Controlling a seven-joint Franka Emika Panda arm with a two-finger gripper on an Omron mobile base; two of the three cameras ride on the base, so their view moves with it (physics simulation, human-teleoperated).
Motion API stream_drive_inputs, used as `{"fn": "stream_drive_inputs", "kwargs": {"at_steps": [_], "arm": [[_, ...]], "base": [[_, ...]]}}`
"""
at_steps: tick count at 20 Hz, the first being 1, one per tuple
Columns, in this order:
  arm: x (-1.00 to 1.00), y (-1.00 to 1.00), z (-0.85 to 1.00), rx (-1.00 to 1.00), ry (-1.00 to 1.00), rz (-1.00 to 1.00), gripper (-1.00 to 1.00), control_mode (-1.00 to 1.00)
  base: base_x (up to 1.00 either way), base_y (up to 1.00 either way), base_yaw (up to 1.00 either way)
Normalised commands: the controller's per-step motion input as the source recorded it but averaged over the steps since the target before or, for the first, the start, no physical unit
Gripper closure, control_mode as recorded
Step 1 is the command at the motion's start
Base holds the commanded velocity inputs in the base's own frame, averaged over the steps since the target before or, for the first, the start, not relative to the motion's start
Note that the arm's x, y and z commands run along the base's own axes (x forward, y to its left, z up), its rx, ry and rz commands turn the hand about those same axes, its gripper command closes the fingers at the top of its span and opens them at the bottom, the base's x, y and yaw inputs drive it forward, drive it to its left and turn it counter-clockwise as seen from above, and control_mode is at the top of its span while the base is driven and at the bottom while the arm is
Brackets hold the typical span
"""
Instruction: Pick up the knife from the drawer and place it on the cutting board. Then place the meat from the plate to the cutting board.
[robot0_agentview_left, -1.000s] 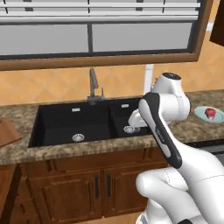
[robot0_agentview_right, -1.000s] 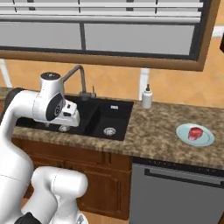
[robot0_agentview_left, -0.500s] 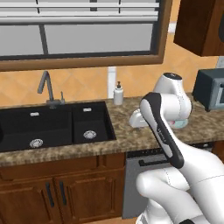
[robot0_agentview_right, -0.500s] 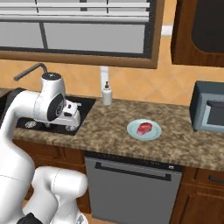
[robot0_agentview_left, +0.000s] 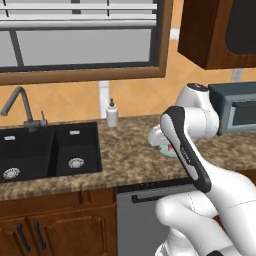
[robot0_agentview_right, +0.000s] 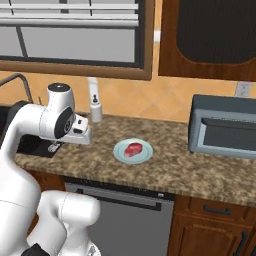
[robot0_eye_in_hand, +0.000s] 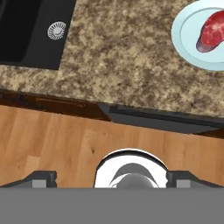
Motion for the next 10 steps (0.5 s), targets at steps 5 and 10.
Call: {"fn": "stream_drive_inputs", "kwargs": {"at_steps": [5,10], "arm": [[0.07,-0.22,0.0,0.0,0.0,-0.02,-1.0,-1.0],[0.0,-0.75,-0.05,0.0,0.01,-0.17,-1.0,-1.0]], "base": [[0.26,-0.31,0.0],[0.0,0.0,0.0]]}}
